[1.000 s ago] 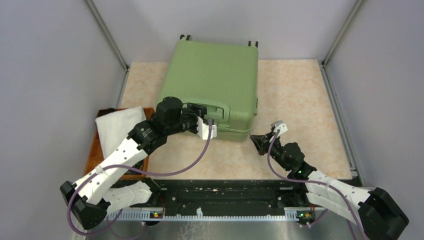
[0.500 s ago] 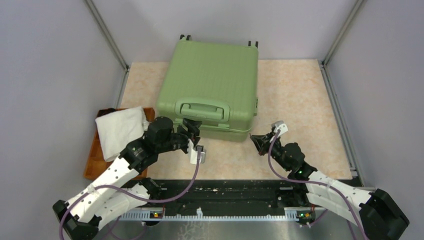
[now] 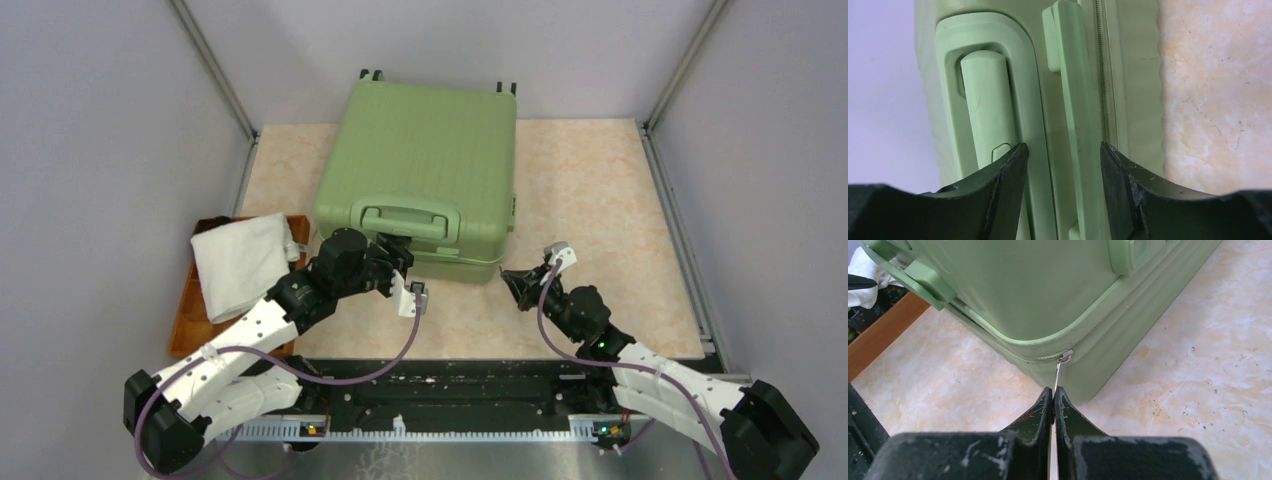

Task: Pack the luggage
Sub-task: Zip the luggage at the center of the board.

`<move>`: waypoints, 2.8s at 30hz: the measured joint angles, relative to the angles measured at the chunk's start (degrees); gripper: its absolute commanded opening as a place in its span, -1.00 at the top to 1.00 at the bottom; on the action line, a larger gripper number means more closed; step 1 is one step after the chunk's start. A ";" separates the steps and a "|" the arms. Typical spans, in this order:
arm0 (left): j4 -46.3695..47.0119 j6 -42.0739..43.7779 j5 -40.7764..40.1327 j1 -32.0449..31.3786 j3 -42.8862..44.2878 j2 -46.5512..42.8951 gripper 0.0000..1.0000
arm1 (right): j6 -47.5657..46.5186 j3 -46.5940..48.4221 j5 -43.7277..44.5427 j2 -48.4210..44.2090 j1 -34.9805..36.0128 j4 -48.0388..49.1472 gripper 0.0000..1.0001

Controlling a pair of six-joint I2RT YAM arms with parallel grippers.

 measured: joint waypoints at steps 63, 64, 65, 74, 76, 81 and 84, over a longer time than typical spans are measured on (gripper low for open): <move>5.29 -5.40 -3.76 -0.96 -2.25 0.61 1.00 | 1.20 -0.09 0.66 -1.60 0.00 -0.98 1.00; 4.37 -5.81 -3.41 -0.96 -1.38 0.61 1.00 | 1.16 -0.09 0.63 -2.08 0.00 -1.29 1.00; 4.52 -5.86 -3.48 -0.98 -0.35 0.63 1.00 | 1.09 -0.09 0.52 -2.38 0.00 -1.64 1.00; 7.96 -7.52 -3.26 -0.17 9.20 2.73 0.63 | 0.92 -0.11 -1.44 -2.99 0.00 -2.71 1.00; 4.96 -7.58 -1.97 -0.20 10.97 3.28 0.37 | 0.92 -0.11 -1.42 -3.48 0.00 -3.08 1.00; -0.37 -8.35 0.55 -0.17 9.01 2.10 -0.13 | 0.94 -0.11 -1.07 -4.42 0.00 -3.78 1.00; -2.01 -6.82 2.10 -0.17 2.56 -2.27 -0.32 | 0.92 -0.11 -1.05 -4.35 0.00 -3.89 1.00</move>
